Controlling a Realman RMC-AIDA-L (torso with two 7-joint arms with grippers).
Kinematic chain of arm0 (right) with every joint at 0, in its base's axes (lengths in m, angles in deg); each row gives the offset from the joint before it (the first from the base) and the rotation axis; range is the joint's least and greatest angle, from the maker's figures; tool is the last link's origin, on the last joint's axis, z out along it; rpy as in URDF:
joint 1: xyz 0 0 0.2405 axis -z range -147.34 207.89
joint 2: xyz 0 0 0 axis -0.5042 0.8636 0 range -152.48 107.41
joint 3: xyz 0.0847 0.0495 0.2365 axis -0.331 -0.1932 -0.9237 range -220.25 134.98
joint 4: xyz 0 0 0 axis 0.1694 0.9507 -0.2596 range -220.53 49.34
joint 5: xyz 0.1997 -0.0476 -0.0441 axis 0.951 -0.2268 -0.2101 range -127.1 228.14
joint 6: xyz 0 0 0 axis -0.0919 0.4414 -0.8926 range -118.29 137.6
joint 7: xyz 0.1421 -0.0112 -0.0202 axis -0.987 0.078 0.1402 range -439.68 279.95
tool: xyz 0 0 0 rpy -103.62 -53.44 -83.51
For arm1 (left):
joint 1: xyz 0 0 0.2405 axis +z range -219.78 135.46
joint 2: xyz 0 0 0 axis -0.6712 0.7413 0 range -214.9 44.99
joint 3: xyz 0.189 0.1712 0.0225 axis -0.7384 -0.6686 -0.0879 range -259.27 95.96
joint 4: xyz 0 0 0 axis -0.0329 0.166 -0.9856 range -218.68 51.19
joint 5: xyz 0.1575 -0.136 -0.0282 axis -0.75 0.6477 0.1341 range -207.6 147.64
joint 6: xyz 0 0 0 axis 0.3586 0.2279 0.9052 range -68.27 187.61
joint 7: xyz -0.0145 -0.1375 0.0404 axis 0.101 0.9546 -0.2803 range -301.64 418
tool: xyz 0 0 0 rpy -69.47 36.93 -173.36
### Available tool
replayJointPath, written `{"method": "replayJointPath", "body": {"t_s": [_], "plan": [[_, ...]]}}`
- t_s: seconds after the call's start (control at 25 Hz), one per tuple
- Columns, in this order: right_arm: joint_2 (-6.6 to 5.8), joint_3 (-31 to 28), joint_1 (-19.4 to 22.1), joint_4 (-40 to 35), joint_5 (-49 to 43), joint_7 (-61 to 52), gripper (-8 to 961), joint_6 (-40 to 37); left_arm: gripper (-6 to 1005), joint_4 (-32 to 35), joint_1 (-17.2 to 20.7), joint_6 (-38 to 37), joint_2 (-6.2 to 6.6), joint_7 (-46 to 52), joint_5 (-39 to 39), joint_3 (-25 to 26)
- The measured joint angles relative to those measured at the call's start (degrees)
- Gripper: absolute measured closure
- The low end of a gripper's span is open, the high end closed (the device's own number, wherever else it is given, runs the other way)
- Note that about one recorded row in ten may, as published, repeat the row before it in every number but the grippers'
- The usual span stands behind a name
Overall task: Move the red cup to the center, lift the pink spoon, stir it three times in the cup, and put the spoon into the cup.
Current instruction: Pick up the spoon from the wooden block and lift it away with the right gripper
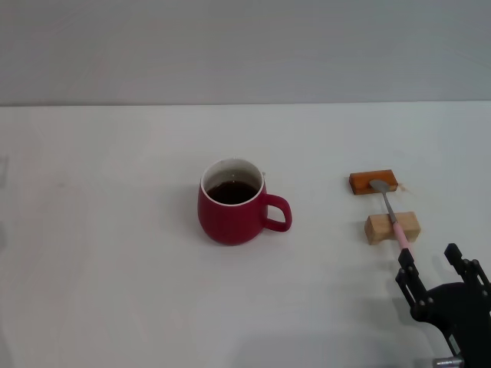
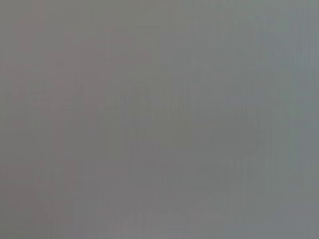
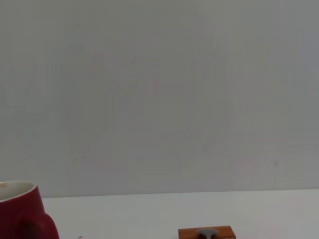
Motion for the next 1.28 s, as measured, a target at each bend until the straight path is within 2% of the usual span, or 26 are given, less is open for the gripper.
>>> {"method": "replayJointPath", "body": {"t_s": [0.6,1.28], "plan": [[-0.09,-2.13,-3.44,-1.04,0.14,-0.43,296,5.95,155,-0.21,-0.02,-0.09,-0.01,0.0,0.0,0.0],[0.01,-2.19,-6.34,-2.65,1.67,-2.41,337,8.14,155,-0.12,-0.76,-0.09,0.08,0.0,0.0,0.0]]}}
